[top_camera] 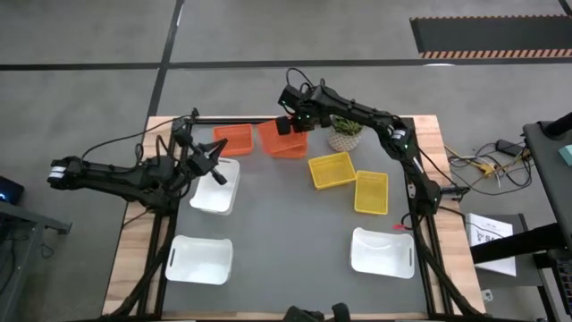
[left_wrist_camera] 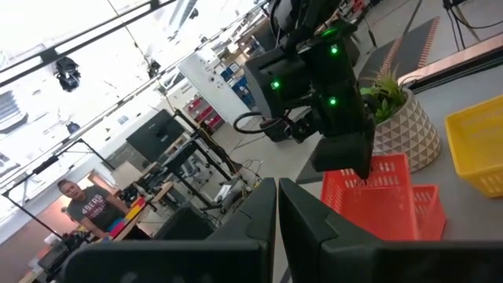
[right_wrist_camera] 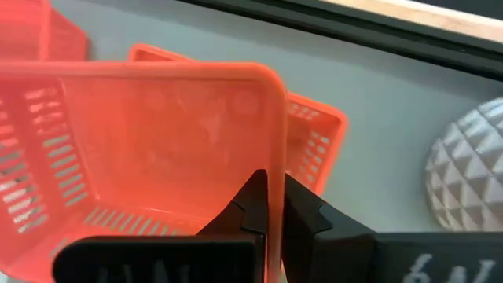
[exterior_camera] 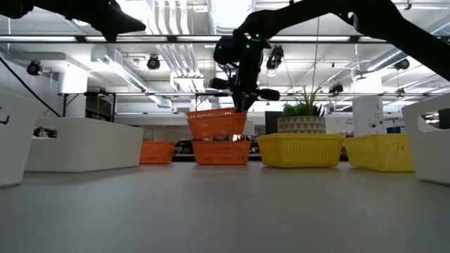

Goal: Stack baskets by color
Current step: Stack the bottom orange bin on top of the top right orange bin

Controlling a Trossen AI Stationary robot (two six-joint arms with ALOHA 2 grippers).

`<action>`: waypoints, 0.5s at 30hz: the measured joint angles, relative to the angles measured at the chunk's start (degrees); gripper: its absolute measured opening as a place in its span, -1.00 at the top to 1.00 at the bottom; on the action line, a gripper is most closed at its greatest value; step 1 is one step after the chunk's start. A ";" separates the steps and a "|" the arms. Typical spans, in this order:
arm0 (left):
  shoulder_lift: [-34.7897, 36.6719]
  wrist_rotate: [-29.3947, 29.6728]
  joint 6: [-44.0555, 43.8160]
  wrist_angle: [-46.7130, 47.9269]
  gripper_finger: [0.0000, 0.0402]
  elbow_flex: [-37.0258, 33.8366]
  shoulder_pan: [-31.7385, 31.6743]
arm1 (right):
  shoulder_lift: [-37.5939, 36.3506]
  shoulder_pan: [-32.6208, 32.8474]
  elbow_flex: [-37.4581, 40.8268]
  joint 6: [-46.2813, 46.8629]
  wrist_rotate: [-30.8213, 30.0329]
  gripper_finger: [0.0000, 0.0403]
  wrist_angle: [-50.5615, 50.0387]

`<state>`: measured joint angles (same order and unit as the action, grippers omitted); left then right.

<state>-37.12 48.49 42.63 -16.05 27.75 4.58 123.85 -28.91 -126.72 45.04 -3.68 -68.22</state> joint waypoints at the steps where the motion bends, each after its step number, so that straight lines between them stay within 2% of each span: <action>1: 0.03 0.00 0.00 0.01 1.00 0.00 0.00 | 0.00 0.01 0.00 -0.01 -0.54 0.96 -0.01; 5: -0.07 0.02 0.00 0.00 1.00 0.00 0.00 | -0.09 0.00 0.00 -0.01 -1.24 0.96 0.10; 9: -0.07 0.01 0.01 0.02 1.00 0.00 0.00 | -0.09 -0.67 0.00 0.75 -5.05 0.96 0.92; 15: -0.12 0.02 0.02 0.02 1.00 0.00 0.00 | -0.09 -1.33 0.00 1.94 -5.26 0.96 2.55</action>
<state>-37.25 48.51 42.65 -16.03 27.75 4.58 123.76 -30.23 -126.72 46.98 -8.94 -65.67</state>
